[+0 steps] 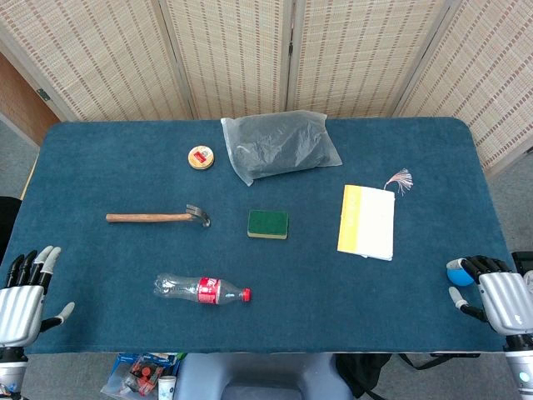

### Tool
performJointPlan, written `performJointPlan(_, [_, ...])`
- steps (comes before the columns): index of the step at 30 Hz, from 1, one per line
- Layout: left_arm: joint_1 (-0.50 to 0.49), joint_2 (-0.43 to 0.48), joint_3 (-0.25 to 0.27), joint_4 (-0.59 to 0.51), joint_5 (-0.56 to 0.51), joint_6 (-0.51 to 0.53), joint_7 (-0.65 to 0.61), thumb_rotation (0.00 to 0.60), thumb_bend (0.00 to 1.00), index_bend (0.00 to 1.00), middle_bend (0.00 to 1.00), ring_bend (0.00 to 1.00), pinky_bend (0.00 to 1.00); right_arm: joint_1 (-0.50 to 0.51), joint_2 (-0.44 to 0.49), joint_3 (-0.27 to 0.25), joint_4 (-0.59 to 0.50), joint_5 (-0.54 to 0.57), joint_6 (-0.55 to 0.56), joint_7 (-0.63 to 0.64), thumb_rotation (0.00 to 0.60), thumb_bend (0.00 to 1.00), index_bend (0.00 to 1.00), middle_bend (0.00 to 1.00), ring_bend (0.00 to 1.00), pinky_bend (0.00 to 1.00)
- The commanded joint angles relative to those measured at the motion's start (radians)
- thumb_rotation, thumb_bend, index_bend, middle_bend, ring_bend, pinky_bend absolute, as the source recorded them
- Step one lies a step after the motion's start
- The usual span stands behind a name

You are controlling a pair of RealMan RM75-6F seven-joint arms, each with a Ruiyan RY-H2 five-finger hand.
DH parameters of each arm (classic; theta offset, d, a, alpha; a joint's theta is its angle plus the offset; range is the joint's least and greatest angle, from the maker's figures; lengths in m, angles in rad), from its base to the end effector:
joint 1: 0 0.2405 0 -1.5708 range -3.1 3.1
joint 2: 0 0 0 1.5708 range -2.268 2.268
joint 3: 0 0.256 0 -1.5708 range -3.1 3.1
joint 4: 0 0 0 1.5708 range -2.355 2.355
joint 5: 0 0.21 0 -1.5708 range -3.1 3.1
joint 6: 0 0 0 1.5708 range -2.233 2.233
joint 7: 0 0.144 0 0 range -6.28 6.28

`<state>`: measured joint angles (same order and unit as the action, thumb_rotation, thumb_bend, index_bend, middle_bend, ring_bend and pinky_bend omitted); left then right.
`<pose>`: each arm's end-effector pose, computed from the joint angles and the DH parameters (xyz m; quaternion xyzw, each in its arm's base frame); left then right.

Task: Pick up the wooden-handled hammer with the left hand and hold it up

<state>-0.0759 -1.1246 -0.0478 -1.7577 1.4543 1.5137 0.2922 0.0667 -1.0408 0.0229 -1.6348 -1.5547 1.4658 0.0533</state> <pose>-0.2875 0.1753 0.1507 -0.6053 -0.3533 -0.3405 0.6267 -0.3118 -0.1695 0.1727 0.6147 -0.3943 0.3784 0.5687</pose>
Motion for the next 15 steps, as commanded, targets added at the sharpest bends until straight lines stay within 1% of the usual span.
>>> performJointPlan(1, [0.0, 0.001, 0.0, -0.001, 0.0, -0.001, 0.001, 0.6, 0.18, 0.0, 0.0, 0.0, 0.0, 0.0, 0.0, -0.001, 0.0, -0.001, 0.001, 0.0, 0.6, 0.32, 0.37, 0.38, 0.3, 0.3])
performJointPlan(6, [-0.003, 0.002, -0.003, -0.001, -0.001, -0.004, -0.003, 0.6, 0.18, 0.0, 0.0, 0.0, 0.0, -0.003, 0.003, 0.0, -0.001, -0.003, 0.007, -0.001, 0.6, 0.32, 0.37, 0.39, 0.3, 0.3])
performJointPlan(10, [-0.019, 0.006, -0.015, 0.001, -0.001, -0.019, -0.032, 0.6, 0.18, 0.0, 0.0, 0.0, 0.0, -0.005, 0.012, 0.004, -0.007, -0.008, 0.02, -0.005, 0.6, 0.32, 0.37, 0.38, 0.3, 0.3])
performJointPlan(13, [-0.056, 0.015, -0.033, 0.006, 0.009, -0.06, -0.076, 0.6, 0.18, 0.01, 0.0, 0.03, 0.0, -0.006, 0.023, 0.011, -0.015, -0.012, 0.035, -0.009, 0.6, 0.32, 0.37, 0.39, 0.3, 0.3])
performJointPlan(15, [-0.085, 0.027, -0.042, -0.002, 0.01, -0.101, -0.105, 0.6, 0.18, 0.06, 0.0, 0.06, 0.0, -0.006, 0.029, 0.013, -0.02, -0.015, 0.04, -0.012, 0.6, 0.32, 0.37, 0.39, 0.3, 0.3])
